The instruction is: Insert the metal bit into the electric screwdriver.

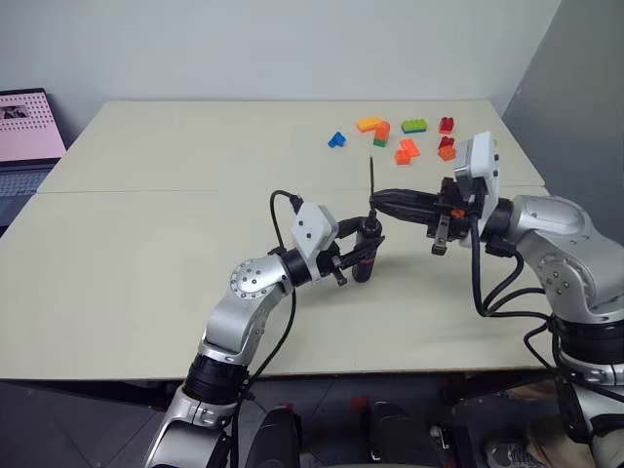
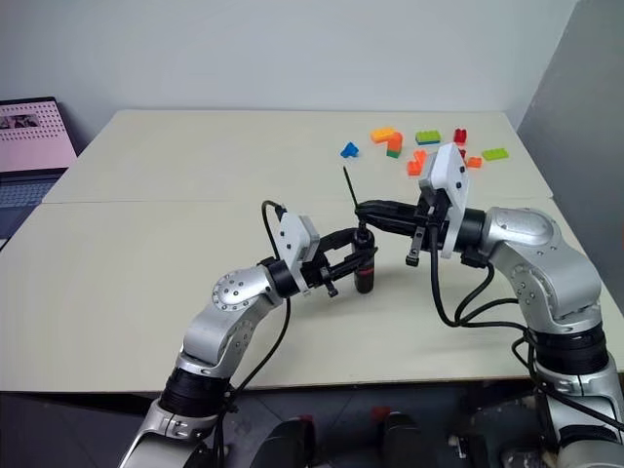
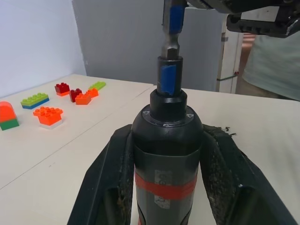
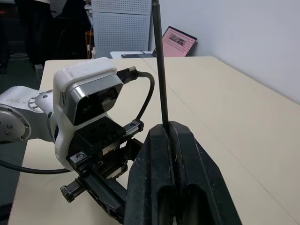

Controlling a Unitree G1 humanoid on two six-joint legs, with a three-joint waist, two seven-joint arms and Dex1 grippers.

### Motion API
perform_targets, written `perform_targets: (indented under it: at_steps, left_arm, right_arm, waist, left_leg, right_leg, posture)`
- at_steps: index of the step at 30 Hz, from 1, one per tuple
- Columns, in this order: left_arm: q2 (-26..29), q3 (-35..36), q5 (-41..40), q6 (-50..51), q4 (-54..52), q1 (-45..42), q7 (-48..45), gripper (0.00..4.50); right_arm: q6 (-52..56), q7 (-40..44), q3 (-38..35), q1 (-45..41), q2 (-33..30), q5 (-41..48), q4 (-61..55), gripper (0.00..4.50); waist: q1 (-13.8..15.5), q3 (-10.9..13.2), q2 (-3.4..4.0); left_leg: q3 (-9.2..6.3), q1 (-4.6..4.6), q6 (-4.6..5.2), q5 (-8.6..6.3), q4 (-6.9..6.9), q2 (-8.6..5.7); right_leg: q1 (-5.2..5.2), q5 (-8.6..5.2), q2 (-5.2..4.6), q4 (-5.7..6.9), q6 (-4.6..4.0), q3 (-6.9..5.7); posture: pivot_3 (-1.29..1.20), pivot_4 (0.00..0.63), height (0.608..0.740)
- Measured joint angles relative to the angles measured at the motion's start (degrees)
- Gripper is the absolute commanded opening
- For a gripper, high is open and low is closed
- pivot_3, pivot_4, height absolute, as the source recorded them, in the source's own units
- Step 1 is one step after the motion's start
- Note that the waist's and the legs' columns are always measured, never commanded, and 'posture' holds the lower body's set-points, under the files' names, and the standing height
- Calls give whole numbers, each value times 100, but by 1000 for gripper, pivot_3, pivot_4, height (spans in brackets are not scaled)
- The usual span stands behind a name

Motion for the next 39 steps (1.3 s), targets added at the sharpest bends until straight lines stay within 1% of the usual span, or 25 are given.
perform_targets:
  at_steps: [9, 16, 22, 26, 29, 33, 39]
  left_arm:
    - [-8, 2, 0, -8, 0, 0, 16, 1616]
    - [-8, 11, -1, -9, 0, 0, 19, 1616]
    - [-8, 10, -3, -11, 0, -1, 17, 1616]
    - [-9, 11, -4, -13, 0, -1, 19, 1616]
    - [-6, 11, -4, -13, 0, -1, 17, 1616]
    - [-2, 13, -4, -14, -1, -1, 16, 1616]
    - [-1, 13, -5, -15, -1, -1, 15, 1616]
  right_arm:
    - [352, -302, -160, -20, 26, 301, -93, 0]
    - [588, -630, -259, -13, 153, 534, -201, 0]
    - [614, -776, -318, 1, 182, 657, -343, 0]
    - [694, -947, -484, 71, 187, 788, -446, 0]
    - [704, -1090, -567, 120, 228, 828, -551, 0]
    - [691, -1338, -478, 298, 364, 726, -594, 0]
    - [682, -1452, -462, 311, 420, 725, -625, 0]
  waist:
    - [0, 0, 0]
    - [0, 2, -1]
    - [0, 2, -1]
    - [1, 2, -2]
    - [0, 2, -2]
    - [-2, 2, -2]
    - [-1, 2, -2]
  left_leg:
    - [0, -3, 0, 0, -1, 0]
    - [0, -7, 0, 0, -3, 0]
    - [0, -8, 0, 0, -5, 0]
    - [0, -9, 0, 0, -6, 0]
    - [0, -8, 0, 0, -7, 0]
    - [1, -9, 0, 0, -7, 1]
    - [0, -9, 0, 0, -7, 1]
  right_leg:
    - [-2, -1, 0, -2, -2, -1]
    - [-6, -13, 0, -3, -22, -1]
    - [-7, -12, 0, -5, -21, -1]
    - [-7, -12, 0, -5, -20, -1]
    - [-7, -12, 0, -6, -20, -1]
    - [-8, -13, 0, -6, -21, 0]
    - [-8, -13, 0, -8, -21, -1]
  posture:
    - [0, 150, 740]
    - [0, 150, 740]
    - [0, 150, 740]
    - [0, 150, 740]
    - [0, 150, 740]
    - [0, 150, 740]
    - [0, 150, 740]
